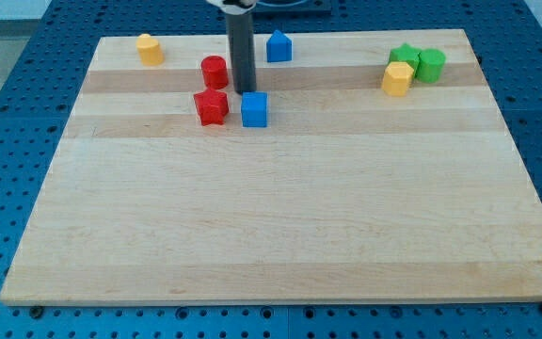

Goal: Move the red star towards the center left

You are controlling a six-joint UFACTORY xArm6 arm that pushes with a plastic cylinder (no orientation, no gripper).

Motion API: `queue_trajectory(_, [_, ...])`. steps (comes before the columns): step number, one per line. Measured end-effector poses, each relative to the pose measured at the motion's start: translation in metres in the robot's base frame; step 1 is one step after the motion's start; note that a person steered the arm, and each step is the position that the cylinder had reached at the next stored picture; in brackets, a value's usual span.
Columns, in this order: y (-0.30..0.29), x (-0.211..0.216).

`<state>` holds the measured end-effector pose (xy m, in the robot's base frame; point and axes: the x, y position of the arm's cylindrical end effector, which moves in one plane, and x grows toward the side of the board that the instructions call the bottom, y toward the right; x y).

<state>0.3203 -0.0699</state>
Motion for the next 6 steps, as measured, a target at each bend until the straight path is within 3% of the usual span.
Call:
queue_trajectory(3, [-0.052, 0.062])
queue_trajectory(6, [0.014, 0.064])
